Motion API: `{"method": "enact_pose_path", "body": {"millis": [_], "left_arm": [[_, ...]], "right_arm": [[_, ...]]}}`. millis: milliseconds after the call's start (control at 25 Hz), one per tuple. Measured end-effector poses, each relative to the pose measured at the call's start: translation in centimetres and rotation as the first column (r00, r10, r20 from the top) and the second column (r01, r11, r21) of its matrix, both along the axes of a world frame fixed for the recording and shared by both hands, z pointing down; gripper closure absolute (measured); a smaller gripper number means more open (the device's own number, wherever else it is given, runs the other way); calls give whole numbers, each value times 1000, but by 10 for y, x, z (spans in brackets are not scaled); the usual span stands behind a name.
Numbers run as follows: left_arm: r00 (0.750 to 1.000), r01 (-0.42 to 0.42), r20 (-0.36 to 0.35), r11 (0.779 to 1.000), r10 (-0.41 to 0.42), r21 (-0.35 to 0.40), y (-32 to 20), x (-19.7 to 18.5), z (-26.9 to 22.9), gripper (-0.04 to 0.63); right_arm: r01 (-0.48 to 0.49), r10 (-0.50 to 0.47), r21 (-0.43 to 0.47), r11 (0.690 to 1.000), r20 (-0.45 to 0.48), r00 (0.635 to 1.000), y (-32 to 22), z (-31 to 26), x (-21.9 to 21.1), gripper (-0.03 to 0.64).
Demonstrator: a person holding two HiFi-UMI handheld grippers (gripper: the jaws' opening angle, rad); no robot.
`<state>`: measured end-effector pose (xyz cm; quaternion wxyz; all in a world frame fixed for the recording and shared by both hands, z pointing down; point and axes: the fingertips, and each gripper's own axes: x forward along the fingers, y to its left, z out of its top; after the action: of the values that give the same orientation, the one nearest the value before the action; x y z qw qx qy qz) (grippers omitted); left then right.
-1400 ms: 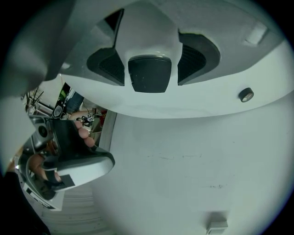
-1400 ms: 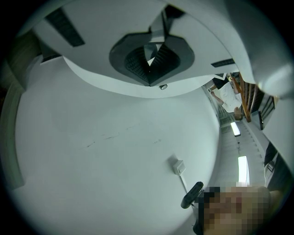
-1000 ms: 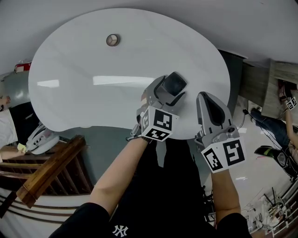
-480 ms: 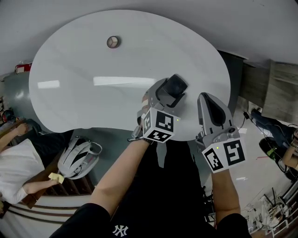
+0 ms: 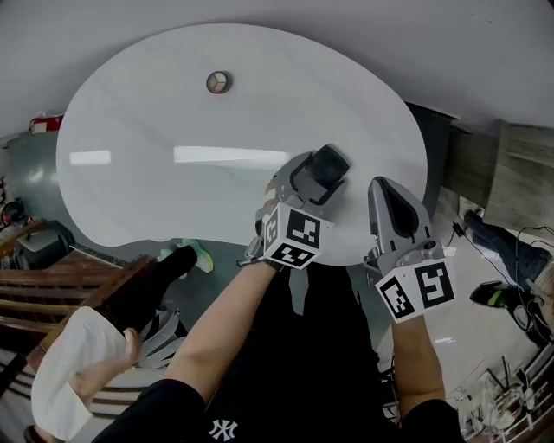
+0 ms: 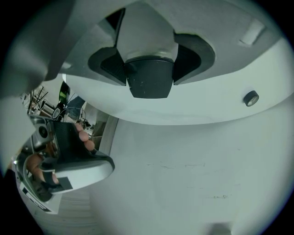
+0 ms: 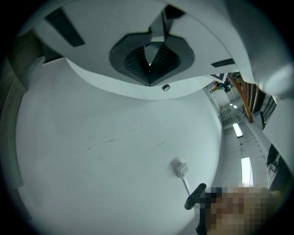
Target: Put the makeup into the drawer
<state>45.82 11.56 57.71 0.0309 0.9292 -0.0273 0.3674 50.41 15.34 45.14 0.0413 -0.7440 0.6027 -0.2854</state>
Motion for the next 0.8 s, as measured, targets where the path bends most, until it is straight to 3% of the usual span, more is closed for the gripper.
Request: {"method": "enact_pose_path", "body": {"millis": [440,800], "left_arm": [[997,46,-58,999,-47,-23,-10,-9,-39,267],[987,103,-125,995,-104,-18,-29,-43,-98,267]], "right_arm": [[28,-28,30,999,-2,1000,-11,-12,-8,603],[108,-105,66,992,-37,994,-48,-40,-43,603]]}}
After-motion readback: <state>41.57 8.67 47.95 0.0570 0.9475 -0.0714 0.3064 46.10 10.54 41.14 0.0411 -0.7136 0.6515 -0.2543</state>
